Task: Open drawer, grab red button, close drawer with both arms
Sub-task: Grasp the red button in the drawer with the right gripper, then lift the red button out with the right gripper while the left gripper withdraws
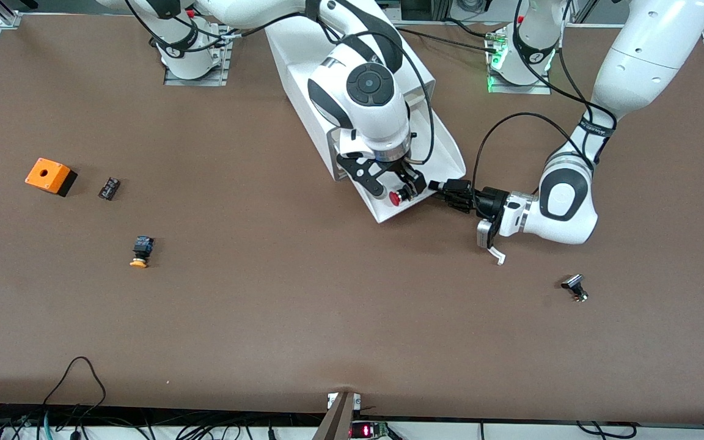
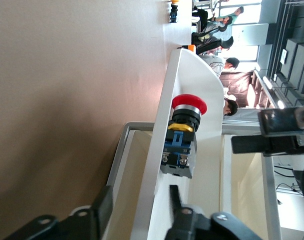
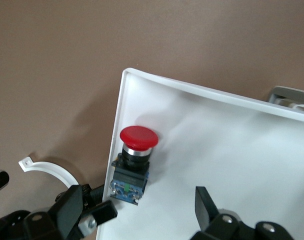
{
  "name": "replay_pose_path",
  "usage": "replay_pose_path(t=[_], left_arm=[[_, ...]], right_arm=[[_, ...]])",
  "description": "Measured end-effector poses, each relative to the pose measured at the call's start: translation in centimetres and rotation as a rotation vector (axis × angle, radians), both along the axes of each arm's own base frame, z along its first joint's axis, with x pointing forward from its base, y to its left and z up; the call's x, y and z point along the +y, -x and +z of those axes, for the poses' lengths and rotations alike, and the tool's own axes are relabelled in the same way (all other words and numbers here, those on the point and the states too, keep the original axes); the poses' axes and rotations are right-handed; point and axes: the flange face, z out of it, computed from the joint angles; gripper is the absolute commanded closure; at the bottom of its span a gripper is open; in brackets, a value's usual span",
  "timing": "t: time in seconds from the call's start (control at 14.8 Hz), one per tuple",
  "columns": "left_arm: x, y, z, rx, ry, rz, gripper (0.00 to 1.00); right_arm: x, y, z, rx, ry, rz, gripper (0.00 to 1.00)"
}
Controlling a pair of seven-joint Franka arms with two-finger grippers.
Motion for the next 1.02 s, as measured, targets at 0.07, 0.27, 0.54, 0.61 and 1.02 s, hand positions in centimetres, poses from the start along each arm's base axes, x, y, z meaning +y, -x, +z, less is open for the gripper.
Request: replay_pose_path(t=[0.07, 0.27, 0.54, 0.61, 1.02], left_arm=[[0.3, -0.2, 0.1, -0.002, -0.01, -0.002, 0.0], [1.6, -1.8, 1.5, -0.008, -0.094, -0.052, 0.0], [4.3, -4.2, 4.8, 0.033, -0.231, -0.123, 0.0], [4.8, -4.6, 5.4, 0.045, -0.279, -0.146, 0.0], [6.4, -6.4, 9.4, 0.161, -0.606, -0.194, 0.0]], right_arm=[[0.1, -0.2, -0.6, -0.009, -0.005, -0.003, 0.0], [0.5, -0.4, -2.0, -0.02, -0.015, -0.011, 0.0], [1.4, 0.0, -3.8, -0.025, -0.029, -0.027, 0.01], [1.6, 0.2, -4.3, -0.024, -0.03, -0.03, 0.07], [2.3, 0.9, -4.6, -0.023, -0.03, -0.025, 1.0]])
